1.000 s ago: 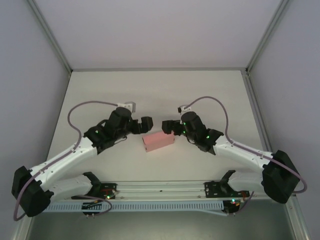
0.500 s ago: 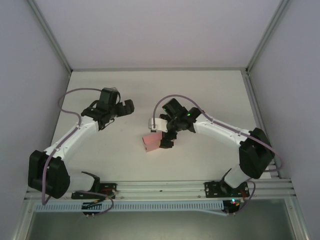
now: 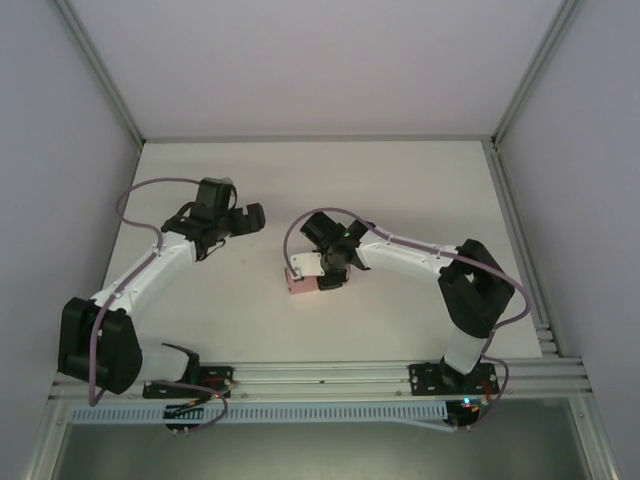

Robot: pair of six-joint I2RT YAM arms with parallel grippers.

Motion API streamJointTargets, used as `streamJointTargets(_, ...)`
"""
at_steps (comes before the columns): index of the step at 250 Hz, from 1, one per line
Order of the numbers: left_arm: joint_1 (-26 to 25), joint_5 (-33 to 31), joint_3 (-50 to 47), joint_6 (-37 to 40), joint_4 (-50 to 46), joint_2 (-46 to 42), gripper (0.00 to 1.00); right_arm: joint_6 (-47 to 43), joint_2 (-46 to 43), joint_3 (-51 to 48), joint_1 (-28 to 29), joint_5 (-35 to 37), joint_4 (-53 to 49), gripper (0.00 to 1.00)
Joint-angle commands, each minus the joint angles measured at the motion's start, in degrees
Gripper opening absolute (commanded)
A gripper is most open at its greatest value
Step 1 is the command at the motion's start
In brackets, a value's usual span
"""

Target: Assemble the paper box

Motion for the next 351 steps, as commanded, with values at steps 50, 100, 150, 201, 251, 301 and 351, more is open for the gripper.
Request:
streamJointTargets(50,1.0,0.25,-1.68,1.44,0.17,-3.44,1.0,4.91,-1.03,-2.88,0.2,26.46,17.05,0.36)
streamJointTargets(100,1.57,-0.5,-3.03,0.65,0.24,-4.02,1.0,9.66,5.32,-4.03,0.33,40.59,32.05,0.34)
streamJointTargets(150,2.3,-0.66,-3.62,1.23,0.02,-5.45,1.0,8.88,5.95,-9.63,0.38,37.86,37.46,0.45)
streamJointTargets(201,3.02,-0.83,-4.37,1.88,0.33,-6.92,1.0,1.59,-1.67,-20.2,0.59,26.26,40.68,0.59)
streamJointTargets(251,3.64,-0.94,-4.17,2.39,0.12,-7.19,1.0,1.33,-8.95,-21.42,0.83,20.92,30.21,0.82)
streamJointTargets(301,4.16,-1.79,-3.99,3.15,0.47,-7.45,1.0,3.27,-17.48,-20.63,0.83,17.94,20.3,1.0)
streamJointTargets(351,5.62,-6.69,-5.82,7.27,7.79,-9.37,1.0,14.9,-27.56,-21.7,-6.3,16.52,25.8,1.0)
